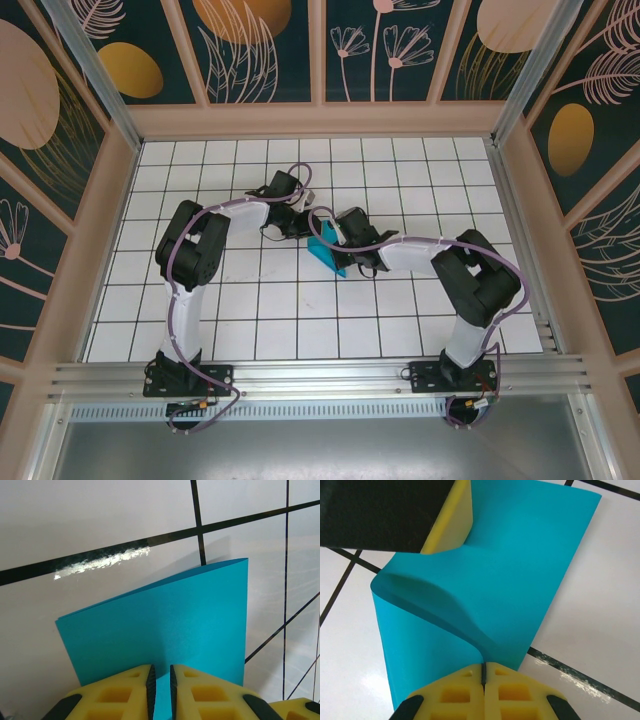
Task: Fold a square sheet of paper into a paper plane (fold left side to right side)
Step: Third fold the triangle at the center of the table.
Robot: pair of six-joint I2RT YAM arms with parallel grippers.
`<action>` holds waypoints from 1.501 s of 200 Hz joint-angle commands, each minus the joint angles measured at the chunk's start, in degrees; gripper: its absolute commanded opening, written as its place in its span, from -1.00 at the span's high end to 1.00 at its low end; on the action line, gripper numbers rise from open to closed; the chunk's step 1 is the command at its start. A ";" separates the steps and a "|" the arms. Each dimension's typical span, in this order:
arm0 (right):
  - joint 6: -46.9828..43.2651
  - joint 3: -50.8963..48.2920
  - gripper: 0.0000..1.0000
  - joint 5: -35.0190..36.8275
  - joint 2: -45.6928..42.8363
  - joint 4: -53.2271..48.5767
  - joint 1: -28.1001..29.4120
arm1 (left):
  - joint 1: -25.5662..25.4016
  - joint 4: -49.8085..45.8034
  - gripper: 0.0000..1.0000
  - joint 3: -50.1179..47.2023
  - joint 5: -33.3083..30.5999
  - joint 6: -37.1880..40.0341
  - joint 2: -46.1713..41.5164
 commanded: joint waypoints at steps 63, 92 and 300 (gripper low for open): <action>2.27 0.14 1.00 -1.38 0.90 -0.94 0.66 | -1.45 -2.26 0.59 -0.56 -2.00 1.24 3.17; 2.87 -0.34 1.00 -1.30 -0.19 -1.26 0.86 | -1.45 -2.26 0.59 -0.52 -1.91 1.22 3.16; 3.96 -2.22 1.00 0.47 -1.49 -1.70 1.43 | -1.45 -2.17 0.58 -1.02 -2.10 1.31 3.12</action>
